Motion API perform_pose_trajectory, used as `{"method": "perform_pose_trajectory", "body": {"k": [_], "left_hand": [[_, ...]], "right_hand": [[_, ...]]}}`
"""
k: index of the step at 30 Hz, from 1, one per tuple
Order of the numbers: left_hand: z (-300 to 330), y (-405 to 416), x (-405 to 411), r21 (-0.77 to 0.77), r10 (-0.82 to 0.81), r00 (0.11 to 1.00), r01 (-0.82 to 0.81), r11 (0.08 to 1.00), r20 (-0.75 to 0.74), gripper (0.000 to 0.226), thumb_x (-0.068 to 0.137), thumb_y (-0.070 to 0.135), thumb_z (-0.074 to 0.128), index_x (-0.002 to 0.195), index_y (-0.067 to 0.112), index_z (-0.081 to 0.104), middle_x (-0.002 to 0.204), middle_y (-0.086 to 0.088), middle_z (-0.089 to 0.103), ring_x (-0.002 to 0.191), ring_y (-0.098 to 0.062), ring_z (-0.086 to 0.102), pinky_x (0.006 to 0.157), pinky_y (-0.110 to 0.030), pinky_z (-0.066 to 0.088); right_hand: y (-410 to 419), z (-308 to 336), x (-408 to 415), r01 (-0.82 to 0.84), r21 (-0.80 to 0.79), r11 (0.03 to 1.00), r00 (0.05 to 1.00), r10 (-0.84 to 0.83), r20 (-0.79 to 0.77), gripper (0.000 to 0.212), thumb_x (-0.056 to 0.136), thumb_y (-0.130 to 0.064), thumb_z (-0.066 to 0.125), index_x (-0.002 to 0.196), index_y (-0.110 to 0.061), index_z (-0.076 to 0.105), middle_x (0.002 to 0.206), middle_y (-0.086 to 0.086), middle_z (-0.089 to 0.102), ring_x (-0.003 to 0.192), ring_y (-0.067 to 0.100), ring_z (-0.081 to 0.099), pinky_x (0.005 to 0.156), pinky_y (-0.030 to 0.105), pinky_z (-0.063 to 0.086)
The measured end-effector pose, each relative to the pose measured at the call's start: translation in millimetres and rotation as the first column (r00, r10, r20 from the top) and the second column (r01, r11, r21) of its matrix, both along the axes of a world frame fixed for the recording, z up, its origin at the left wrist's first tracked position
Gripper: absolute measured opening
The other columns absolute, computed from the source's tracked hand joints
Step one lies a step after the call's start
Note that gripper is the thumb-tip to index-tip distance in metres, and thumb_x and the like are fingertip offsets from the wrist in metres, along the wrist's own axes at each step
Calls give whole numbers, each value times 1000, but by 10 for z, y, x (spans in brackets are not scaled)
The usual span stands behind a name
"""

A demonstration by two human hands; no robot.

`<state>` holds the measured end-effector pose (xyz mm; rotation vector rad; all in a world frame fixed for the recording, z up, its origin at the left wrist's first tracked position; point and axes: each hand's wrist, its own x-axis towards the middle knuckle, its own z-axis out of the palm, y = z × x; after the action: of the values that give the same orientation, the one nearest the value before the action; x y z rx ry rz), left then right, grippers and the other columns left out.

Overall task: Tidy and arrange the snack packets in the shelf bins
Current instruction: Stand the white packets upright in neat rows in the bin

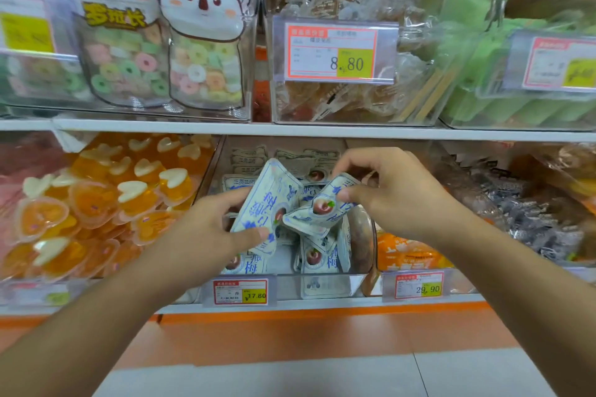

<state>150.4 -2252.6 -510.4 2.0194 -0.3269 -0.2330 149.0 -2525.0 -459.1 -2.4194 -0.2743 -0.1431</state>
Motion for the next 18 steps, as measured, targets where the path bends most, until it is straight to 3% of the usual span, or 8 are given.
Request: {"method": "perform_pose_trajectory", "body": {"k": [4,8,12,14,15,16,17,18], "left_hand": [[16,-10,26,-61,152,988,-150,987,21,20,93,20,75,104,37,76,94,3,81,88,-26,78,80,-60,61],[43,-33,5,-75,182,983,-183,980,-17,12,94,23,74,102,32,76,90,5,82,85,-23,78,68,-39,62],[111,-72,-32,-102,143,989,-144,984,-26,11,95,25,72,104,28,79,94,11,81,88,-11,78,83,-39,61],[138,-123,-62,-65,126,992,-126,990,1,12,94,38,71,99,31,79,80,10,79,69,-11,74,66,-34,59],[142,-150,-70,-24,136,991,-135,991,13,17,94,47,69,98,34,79,75,2,77,60,-19,68,56,-38,56],[141,-187,-72,4,127,992,-127,992,16,23,93,55,66,101,37,78,82,-10,77,63,-30,69,57,-47,57],[125,-218,-66,-1,110,994,-110,994,-10,29,92,63,63,105,41,77,95,-17,77,75,-30,74,64,-65,52],[123,-246,-57,-32,103,993,-105,994,-65,34,90,69,61,110,45,75,106,-15,77,91,-31,77,81,-67,58]], "right_hand": [[4,14,-29,-9,23,1000,1000,9,-2,17,92,-12,77,84,-27,76,54,-23,60,50,1,50,48,11,36],[60,18,-43,-23,-9,1000,1000,23,2,15,93,-16,78,85,-28,77,53,-25,58,51,3,50,48,12,36],[75,32,-60,-33,8,999,999,33,-2,15,92,-17,79,85,-30,78,61,-24,65,56,-3,57,52,10,38],[135,18,-70,-59,-7,998,998,59,3,12,91,-22,80,88,-33,78,77,-20,72,74,-3,63,65,17,44],[175,-3,-74,-71,-12,997,997,71,-2,11,91,-23,80,89,-34,77,83,-18,74,82,-2,64,71,24,49],[215,-27,-76,-76,-14,997,997,76,-8,10,91,-24,81,91,-34,77,86,-16,75,87,0,65,75,29,53],[247,-56,-74,-73,-18,997,997,72,-8,10,91,-25,81,92,-34,77,87,-15,75,88,2,65,77,31,55],[270,-79,-73,-60,-19,998,998,60,-1,10,91,-25,81,92,-34,77,86,-15,75,86,3,65,75,32,55]]}}
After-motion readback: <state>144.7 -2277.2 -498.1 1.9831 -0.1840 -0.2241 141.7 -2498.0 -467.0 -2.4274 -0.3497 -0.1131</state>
